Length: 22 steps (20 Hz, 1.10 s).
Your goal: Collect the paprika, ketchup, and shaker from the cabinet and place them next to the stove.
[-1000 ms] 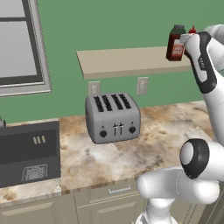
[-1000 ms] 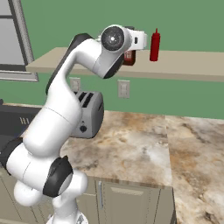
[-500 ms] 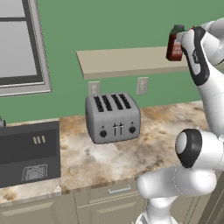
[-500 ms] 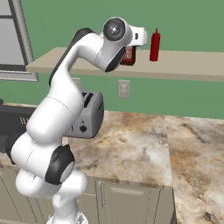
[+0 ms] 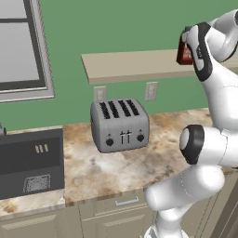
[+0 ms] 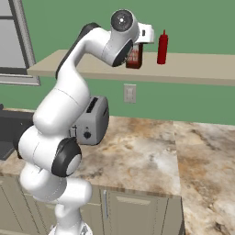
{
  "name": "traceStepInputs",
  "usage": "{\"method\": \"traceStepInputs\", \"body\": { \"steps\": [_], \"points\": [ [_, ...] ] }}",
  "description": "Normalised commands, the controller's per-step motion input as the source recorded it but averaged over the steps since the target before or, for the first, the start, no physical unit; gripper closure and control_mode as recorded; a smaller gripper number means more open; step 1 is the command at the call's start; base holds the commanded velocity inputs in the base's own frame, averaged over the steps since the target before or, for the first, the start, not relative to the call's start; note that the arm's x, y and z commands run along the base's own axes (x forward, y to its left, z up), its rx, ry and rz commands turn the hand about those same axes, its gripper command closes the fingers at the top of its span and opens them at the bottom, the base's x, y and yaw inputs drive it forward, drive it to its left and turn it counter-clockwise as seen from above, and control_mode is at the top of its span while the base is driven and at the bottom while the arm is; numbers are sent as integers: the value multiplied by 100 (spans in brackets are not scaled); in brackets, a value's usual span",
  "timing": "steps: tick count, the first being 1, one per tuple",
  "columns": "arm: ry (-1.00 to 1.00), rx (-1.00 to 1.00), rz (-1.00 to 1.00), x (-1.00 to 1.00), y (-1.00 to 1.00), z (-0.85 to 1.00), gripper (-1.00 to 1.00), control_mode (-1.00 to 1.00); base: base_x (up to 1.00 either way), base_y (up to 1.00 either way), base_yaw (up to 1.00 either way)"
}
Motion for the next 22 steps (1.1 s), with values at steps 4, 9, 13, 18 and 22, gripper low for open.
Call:
{"method": "traceStepInputs", "body": {
  "steps": [4, 9, 13, 18, 22],
  "points": [
    [7, 0, 0, 20, 0, 0, -100, -100, 0, 0, 0],
    [5, 0, 0, 16, 15, 0, -100, -100, 0, 0, 0],
    [5, 0, 0, 15, 15, 0, -100, -100, 0, 0, 0],
    [6, 0, -1, 18, -2, 0, -100, -100, 0, 0, 0],
    [5, 0, 0, 12, -14, 0, -100, -100, 0, 0, 0]
  ]
}}
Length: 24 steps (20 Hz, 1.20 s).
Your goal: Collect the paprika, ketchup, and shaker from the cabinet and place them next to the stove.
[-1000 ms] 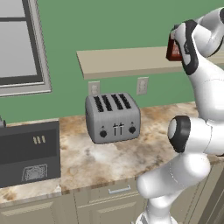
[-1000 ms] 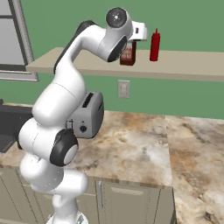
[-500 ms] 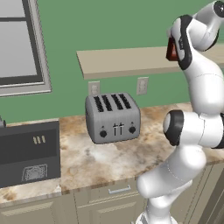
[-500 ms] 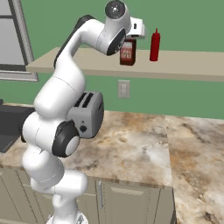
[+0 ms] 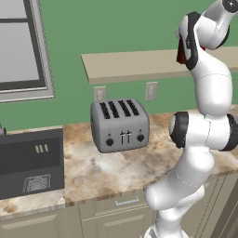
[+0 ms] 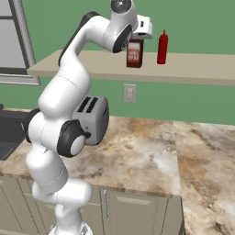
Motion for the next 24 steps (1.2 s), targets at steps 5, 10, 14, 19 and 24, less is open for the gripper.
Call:
{"method": "traceStepInputs", "body": {
  "steps": [5, 10, 14, 19, 24],
  "points": [
    [3, 0, -1, 2, -11, 0, -100, -100, 0, 0, 0],
    [1, 1, -3, 0, -21, 0, -100, -100, 0, 0, 0],
    [0, 1, -4, -1, -25, 0, -100, -100, 0, 0, 0],
    [0, 0, -1, 0, -2, 0, -100, -100, 0, 0, 0],
    [1, 0, 0, 4, 8, 0, -100, -100, 0, 0, 0]
  ]
}}
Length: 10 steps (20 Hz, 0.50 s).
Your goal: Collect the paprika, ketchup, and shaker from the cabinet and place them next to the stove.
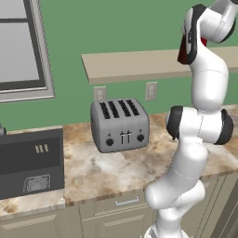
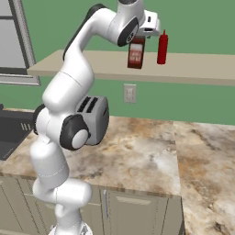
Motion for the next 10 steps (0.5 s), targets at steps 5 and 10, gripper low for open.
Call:
{"method": "traceStepInputs", "body": {
  "steps": [5, 10],
  "points": [
    [2, 0, 0, 3, 8, 0, -100, -100, 0, 0, 0],
    [3, 0, 0, 4, 15, 0, -100, -100, 0, 0, 0]
  ]
}}
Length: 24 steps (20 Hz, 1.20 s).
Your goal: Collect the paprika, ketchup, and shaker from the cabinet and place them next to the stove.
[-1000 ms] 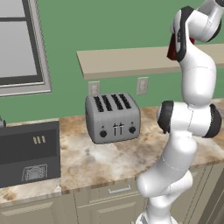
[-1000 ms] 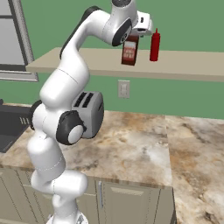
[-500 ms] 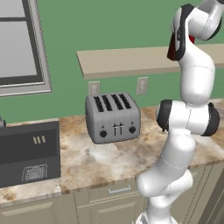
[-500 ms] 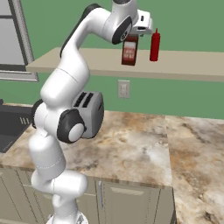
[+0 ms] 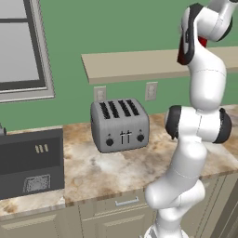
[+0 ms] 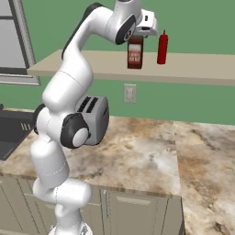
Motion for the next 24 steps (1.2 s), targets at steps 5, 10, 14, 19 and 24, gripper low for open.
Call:
{"method": "traceStepInputs", "body": {
  "steps": [5, 10, 14, 19, 24],
  "points": [
    [3, 0, 0, 7, 15, -1, -100, -100, 0, 0, 0],
    [2, 0, 0, 12, 7, 0, -100, -100, 0, 0, 0],
    [0, 0, 2, 13, -1, 0, -100, -100, 0, 0, 0],
    [0, 0, 3, 3, -16, -4, -100, -100, 0, 0, 0],
    [0, 0, 0, 0, -5, -9, -100, -100, 0, 0, 0]
  ]
}}
